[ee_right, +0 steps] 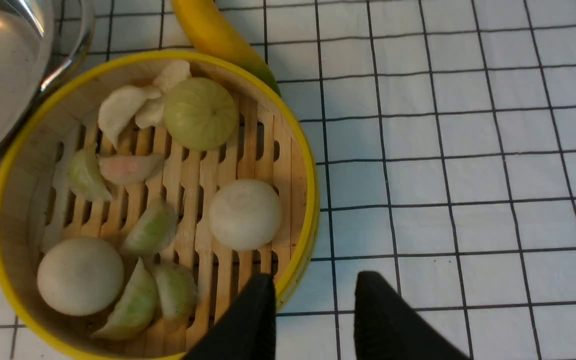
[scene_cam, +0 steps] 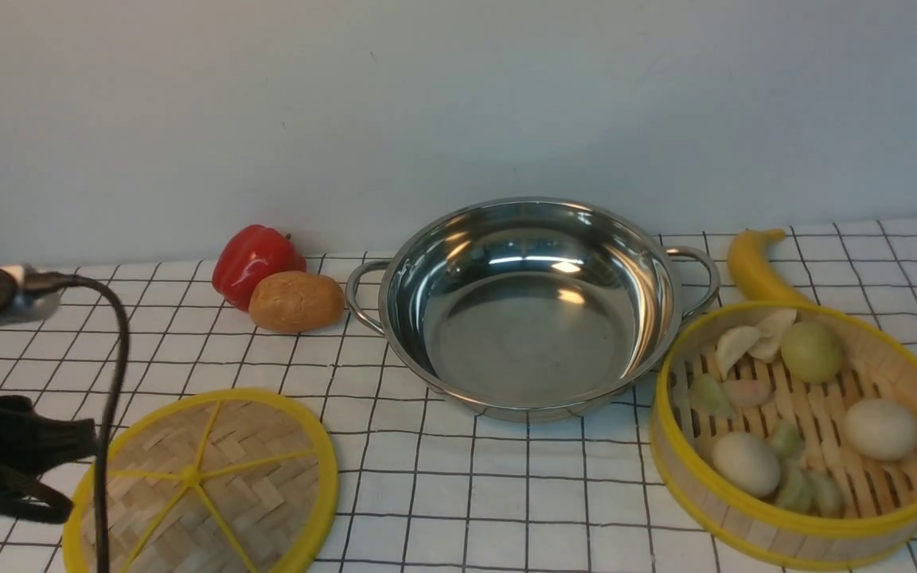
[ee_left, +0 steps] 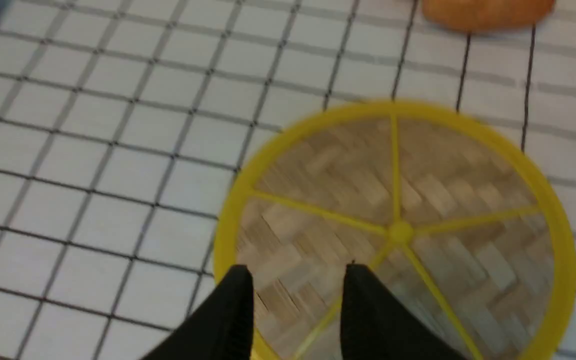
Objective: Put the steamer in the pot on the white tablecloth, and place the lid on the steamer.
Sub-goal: 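Reach for and grasp the rim of the bamboo steamer holding the buns with the right gripper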
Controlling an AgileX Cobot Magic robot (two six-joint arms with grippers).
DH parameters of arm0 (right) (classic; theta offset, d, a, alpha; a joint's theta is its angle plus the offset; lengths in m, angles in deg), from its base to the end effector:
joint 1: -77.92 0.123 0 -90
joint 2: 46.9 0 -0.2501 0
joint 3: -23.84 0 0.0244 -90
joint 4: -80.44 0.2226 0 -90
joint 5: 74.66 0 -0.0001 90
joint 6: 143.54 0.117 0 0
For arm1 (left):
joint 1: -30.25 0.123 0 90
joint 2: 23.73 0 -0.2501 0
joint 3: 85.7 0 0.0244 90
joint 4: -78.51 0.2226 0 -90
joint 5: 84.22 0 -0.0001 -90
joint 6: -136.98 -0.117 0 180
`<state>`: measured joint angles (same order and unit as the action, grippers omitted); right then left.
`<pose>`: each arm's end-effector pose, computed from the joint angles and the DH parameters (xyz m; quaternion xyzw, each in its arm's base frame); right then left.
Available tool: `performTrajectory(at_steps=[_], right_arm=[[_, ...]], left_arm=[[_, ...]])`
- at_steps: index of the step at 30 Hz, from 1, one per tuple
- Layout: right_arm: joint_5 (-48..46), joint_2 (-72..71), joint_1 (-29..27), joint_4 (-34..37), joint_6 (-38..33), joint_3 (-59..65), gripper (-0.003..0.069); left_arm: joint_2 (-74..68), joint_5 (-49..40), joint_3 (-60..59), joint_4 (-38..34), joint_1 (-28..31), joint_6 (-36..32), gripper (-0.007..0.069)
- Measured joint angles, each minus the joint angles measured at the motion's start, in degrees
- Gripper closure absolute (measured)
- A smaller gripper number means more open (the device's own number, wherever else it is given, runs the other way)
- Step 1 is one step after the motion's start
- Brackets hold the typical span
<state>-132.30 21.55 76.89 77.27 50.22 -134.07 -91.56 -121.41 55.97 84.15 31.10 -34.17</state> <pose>0.1924 -0.0089 0.2786 0.1160 0.9543 0.0040 0.2753 0.1959 0.0099 0.2225 -0.0524 0.9471 0.0185 0.3161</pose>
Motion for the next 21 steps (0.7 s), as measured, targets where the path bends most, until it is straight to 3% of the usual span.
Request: performTrajectory(at_steps=[1,2,4,8,16,21], right_arm=[[0.08,0.81,0.00,0.00,-0.14,-0.24,0.0416],[0.84,3.35,0.00,0.00,-0.62,-0.40,0.0416],[1.47,6.49,0.00,0.00,-1.00,-0.39,0.0416],[3.31,11.54,-0.34,0.00,-2.05,-0.39,0.0416],[8.20,18.76,-6.56,1.39,-4.51,-0.39,0.0416],[10.23,23.88,-8.83,12.12,-13.76,-0.39,0.0416]], left_arm=[[-0.34,-0.37,0.19,-0.72,0.00,-0.86,0.0382],[-2.80,-2.74,1.49,-5.64,0.00,-7.70,0.0382],[-5.34,-4.71,2.84,-12.04,0.00,-15.23,0.0382],[-7.79,-6.21,4.27,-20.04,0.00,-24.62,0.0382],[-7.98,-6.57,4.34,-22.08,0.00,-28.03,0.0382],[-7.98,-6.60,4.34,-22.43,0.00,-28.07,0.0382]])
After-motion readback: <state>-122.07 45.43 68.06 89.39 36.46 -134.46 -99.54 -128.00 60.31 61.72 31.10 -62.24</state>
